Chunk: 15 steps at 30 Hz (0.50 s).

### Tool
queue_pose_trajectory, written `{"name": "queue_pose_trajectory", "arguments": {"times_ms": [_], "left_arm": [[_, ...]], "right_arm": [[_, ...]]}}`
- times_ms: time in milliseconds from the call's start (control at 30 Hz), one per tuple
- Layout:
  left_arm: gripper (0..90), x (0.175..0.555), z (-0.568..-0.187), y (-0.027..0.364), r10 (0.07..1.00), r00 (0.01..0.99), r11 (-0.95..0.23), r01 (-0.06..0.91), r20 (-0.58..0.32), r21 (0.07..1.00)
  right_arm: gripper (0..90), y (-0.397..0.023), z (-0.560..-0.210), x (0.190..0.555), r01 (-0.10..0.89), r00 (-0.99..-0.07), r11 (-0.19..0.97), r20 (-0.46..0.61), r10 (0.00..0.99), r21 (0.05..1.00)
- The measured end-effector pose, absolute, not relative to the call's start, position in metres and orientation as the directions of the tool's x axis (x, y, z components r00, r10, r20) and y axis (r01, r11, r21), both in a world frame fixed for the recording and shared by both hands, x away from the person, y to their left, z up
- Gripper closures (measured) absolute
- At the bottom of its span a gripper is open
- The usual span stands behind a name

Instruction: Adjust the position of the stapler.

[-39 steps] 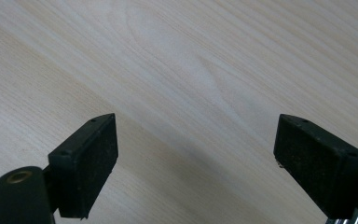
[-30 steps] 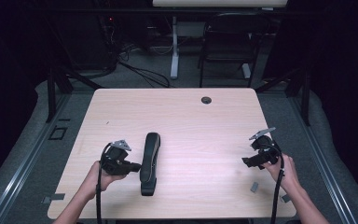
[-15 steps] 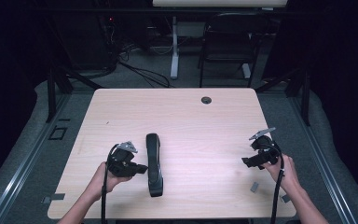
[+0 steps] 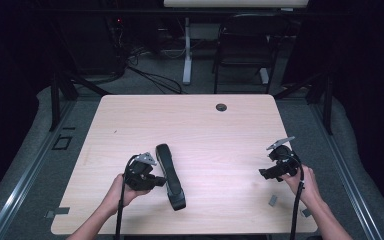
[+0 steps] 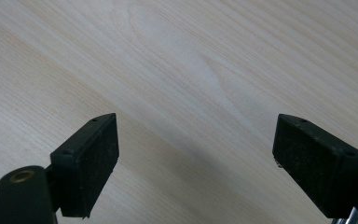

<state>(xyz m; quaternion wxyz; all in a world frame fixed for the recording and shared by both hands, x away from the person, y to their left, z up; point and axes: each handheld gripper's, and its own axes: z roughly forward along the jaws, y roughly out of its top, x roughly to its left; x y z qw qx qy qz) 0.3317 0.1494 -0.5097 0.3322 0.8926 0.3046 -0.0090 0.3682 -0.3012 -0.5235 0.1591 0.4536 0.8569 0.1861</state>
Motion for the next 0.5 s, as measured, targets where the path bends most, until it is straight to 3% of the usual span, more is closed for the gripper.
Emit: {"name": "queue_pose_trajectory", "arguments": {"times_ms": [500], "left_arm": [[89.7,0.333,-0.512,0.130,0.514,0.833,-0.601,0.520,-0.205,0.606]], "right_arm": [[9.3,-0.299,-0.522,0.366,0.703,-0.541,0.523,-0.116,0.833,0.482]]}}
